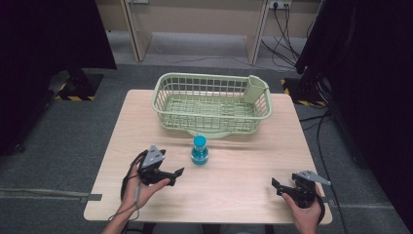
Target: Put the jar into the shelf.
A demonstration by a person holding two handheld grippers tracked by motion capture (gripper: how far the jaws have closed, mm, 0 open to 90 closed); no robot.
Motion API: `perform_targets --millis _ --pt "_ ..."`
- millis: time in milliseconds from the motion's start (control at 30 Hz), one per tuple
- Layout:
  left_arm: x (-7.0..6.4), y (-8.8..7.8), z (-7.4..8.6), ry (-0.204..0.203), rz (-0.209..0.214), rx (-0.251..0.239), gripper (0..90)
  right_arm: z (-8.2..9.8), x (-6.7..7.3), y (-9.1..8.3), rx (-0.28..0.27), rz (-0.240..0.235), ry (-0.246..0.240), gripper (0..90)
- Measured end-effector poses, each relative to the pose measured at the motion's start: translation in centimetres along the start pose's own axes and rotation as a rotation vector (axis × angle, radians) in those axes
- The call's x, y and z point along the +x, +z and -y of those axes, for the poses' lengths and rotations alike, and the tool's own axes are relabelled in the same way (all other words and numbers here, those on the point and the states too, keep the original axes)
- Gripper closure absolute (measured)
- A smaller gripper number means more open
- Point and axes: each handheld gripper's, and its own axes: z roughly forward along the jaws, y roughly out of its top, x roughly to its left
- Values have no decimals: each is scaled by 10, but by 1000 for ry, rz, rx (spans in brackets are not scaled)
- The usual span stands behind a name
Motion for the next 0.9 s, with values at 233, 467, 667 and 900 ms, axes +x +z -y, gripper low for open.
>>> perform_targets --millis 233,467,667,900 --pt "14 -28 32 -66 -22 -39 50 0 0 0 -3 2 -1 72" --pt "14 -26 26 -68 -24 -69 62 0 0 0 -3 4 3 72" --pt "12 -19 15 -50 -14 -65 69 0 0 0 -5 3 1 72" --pt "9 -9 3 -33 8 -65 75 0 0 0 -5 5 2 72"
